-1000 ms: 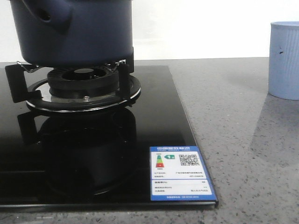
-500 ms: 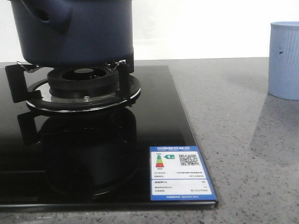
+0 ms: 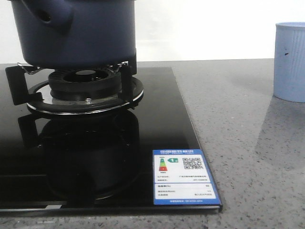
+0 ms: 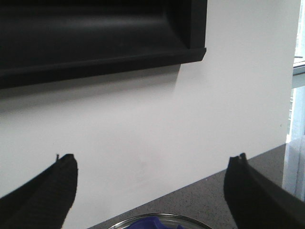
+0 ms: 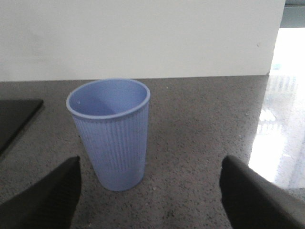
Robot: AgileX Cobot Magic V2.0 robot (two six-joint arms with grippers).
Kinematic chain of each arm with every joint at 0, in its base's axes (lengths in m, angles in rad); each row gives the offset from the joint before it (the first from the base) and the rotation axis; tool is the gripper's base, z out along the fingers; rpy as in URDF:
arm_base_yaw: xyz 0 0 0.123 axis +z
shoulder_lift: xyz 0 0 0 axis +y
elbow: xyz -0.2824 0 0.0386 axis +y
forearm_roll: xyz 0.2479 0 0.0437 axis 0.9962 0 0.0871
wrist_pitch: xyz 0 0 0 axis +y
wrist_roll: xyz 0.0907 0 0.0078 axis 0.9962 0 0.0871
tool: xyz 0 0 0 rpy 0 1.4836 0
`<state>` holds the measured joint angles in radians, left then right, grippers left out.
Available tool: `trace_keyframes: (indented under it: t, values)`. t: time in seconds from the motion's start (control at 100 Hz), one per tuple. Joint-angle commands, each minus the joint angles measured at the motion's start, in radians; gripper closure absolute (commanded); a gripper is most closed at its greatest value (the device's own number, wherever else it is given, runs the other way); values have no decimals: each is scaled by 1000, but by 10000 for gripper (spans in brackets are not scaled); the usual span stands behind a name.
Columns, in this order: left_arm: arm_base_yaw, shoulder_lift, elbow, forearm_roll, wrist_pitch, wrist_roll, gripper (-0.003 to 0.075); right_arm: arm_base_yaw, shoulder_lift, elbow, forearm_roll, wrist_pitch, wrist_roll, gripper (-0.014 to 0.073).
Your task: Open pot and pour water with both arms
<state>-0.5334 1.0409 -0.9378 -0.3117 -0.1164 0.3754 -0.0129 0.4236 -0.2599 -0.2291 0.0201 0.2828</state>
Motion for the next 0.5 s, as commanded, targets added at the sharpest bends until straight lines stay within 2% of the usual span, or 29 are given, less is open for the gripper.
trace_keyframes:
  t: [0.0,0.09,0.18,0.2,0.21,0.24,0.27,0.29,0.39,0.49]
  values:
    - [20,-51,-34,15,-29,0,198,-4,-2,-28,32,-122,-1,139]
    - [65,-80,-34,15,18,0,327,-4,-2,-28,32,-135,-1,291]
    - [117,-106,-34,15,82,0,511,-4,-2,-28,32,-135,-1,520]
    - [135,-112,-34,15,103,0,572,-4,-2,-28,32,-137,-1,592]
    - [139,-114,-34,15,108,0,572,-4,-2,-28,32,-137,-1,608]
    - [160,-125,-34,15,133,0,647,-4,-4,-28,32,-137,3,660]
    - [176,-133,-34,15,151,0,719,-4,-4,-28,32,-140,3,657]
    - [183,-137,-34,15,160,0,738,-4,-5,-28,32,-140,3,655]
    - [224,-173,-29,15,189,0,736,20,-5,-34,32,-147,3,656]
    - [240,-222,2,15,156,0,736,81,-5,-82,28,-140,3,656]
